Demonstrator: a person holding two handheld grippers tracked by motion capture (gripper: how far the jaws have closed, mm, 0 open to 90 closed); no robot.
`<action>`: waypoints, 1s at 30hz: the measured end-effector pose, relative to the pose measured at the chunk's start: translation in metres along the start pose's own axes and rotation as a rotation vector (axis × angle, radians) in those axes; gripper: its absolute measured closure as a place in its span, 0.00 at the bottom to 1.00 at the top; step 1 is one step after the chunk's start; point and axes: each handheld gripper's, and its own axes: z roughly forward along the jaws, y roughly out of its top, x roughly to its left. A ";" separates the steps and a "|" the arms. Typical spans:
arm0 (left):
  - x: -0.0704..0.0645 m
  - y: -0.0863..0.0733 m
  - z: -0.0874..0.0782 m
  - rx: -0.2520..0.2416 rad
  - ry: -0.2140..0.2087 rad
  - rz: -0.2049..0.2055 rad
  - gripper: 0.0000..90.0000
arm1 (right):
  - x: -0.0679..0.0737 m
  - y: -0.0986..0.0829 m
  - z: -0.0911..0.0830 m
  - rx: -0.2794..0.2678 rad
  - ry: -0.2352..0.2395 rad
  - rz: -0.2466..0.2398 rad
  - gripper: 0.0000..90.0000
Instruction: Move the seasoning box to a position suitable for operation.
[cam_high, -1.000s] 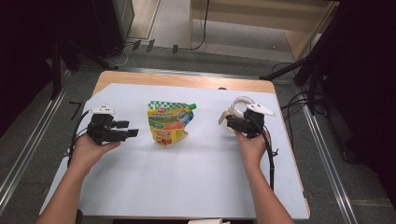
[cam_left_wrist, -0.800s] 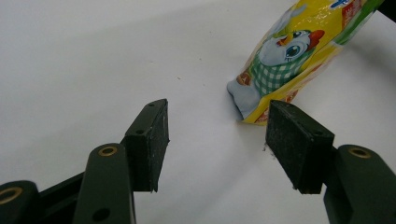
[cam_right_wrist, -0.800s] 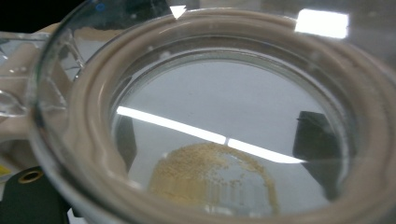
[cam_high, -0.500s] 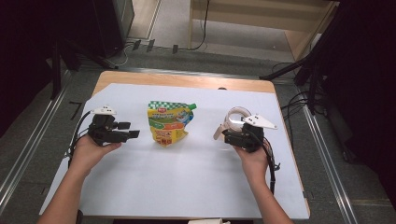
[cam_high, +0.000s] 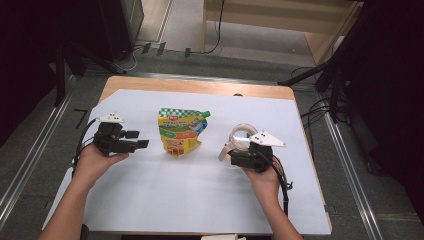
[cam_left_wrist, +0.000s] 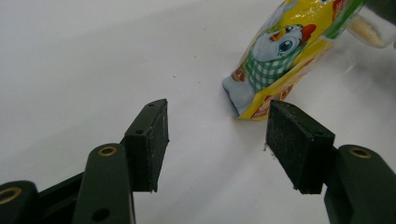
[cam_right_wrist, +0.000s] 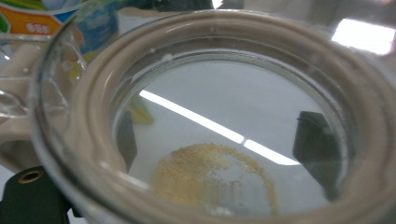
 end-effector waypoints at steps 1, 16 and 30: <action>0.000 0.000 0.000 0.000 0.000 0.000 0.44 | 0.000 0.000 0.000 0.000 0.000 0.000 0.13; -0.011 -0.001 0.001 0.048 -0.042 0.060 0.46 | 0.033 -0.015 0.016 0.057 0.085 -0.088 0.13; -0.025 -0.003 0.007 0.082 -0.098 0.120 0.46 | 0.052 -0.034 0.021 0.076 0.135 -0.120 0.13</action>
